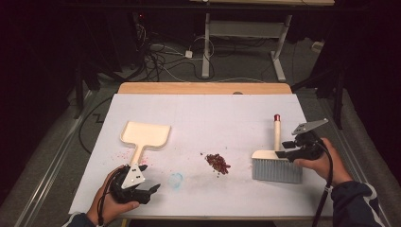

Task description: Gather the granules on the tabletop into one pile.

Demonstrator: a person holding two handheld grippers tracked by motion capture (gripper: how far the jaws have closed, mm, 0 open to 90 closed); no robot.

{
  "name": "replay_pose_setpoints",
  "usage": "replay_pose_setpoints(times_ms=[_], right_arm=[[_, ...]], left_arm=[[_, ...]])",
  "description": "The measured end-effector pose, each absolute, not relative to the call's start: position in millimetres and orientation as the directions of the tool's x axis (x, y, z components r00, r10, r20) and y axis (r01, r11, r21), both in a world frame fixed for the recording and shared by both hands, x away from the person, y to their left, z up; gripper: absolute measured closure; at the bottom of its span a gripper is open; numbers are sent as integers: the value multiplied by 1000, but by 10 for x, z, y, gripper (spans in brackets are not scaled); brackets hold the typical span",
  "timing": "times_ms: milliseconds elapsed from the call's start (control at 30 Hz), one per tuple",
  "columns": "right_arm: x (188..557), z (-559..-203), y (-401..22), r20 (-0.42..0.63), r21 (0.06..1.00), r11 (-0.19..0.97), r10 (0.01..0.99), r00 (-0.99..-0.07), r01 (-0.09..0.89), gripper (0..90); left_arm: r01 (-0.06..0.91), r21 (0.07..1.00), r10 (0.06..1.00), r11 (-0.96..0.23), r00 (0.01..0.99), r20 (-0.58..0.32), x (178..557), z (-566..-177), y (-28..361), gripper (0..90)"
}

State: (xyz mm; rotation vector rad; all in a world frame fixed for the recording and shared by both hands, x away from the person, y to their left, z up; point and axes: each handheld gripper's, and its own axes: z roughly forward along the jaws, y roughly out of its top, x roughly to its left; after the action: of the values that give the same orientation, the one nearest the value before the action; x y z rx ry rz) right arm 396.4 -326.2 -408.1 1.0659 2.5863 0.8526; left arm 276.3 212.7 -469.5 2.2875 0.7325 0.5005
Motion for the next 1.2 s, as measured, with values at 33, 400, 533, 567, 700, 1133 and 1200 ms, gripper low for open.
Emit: replay_pose_setpoints(times_ms=[33,400,533,567,700,1133,1200], right_arm=[[4003,-4085,-3292,35,594,549,713,-700,588,499],[4211,-4451,-3208,-149,568,473,864,-481,673,632],[4248,-4509,-3192,-144,565,457,875,-463,687,601],[4243,-4512,-3184,-158,565,458,877,-455,687,596],[4222,-4484,-3203,-166,591,439,887,-431,677,573],[3986,-4081,-3177,-106,818,321,900,-423,478,465],[3943,-4036,-3149,-108,838,311,899,-424,448,428]], left_arm=[[365,700,623,-614,768,146,2763,-4699,2123,222],[362,696,616,-621,774,147,2761,-4708,2105,222],[360,695,615,-622,774,149,2762,-4708,2112,222],[360,696,615,-622,774,149,2761,-4708,2114,222],[357,696,614,-623,774,153,2756,-4702,2119,222],[346,693,614,-632,769,176,2741,-4690,2114,222],[348,693,617,-631,767,177,2740,-4690,2118,222]])
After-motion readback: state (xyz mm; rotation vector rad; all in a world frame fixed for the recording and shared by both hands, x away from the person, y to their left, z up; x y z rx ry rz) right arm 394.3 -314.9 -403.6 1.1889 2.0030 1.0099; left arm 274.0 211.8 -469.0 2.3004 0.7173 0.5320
